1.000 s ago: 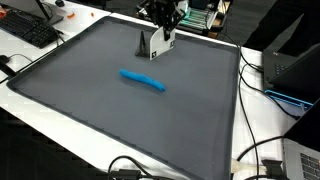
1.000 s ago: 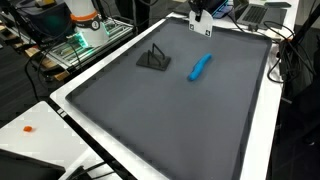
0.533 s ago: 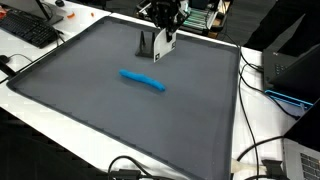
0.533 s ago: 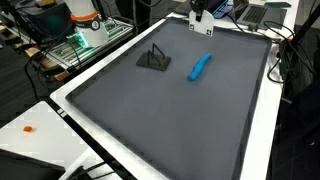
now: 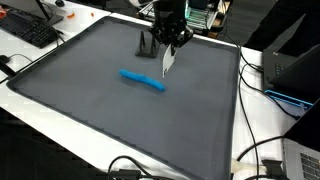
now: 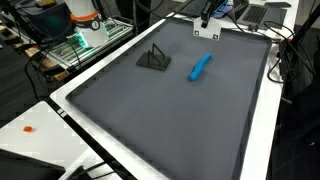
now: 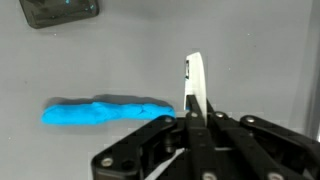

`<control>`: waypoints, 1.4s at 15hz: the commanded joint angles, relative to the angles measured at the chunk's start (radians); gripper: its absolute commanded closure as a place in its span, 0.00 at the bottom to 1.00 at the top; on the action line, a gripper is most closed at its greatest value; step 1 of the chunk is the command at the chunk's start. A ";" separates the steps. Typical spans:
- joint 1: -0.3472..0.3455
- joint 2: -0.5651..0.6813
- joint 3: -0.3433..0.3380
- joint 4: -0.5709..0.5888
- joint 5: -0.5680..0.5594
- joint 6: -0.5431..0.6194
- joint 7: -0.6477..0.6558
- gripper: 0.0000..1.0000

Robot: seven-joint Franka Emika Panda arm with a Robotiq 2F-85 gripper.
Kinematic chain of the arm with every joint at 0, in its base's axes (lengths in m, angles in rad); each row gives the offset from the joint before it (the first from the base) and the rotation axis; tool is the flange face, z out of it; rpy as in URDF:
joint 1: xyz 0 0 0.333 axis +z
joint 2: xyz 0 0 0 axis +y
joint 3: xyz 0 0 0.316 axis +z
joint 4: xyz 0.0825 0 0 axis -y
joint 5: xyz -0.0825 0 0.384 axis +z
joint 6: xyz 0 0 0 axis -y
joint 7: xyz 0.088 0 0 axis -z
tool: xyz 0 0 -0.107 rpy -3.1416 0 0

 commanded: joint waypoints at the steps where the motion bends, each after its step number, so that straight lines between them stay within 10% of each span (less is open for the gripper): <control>1: 0.020 0.087 -0.024 0.092 -0.073 -0.036 -0.009 0.99; 21: 0.050 0.245 -0.081 0.193 -0.143 0.068 0.026 0.99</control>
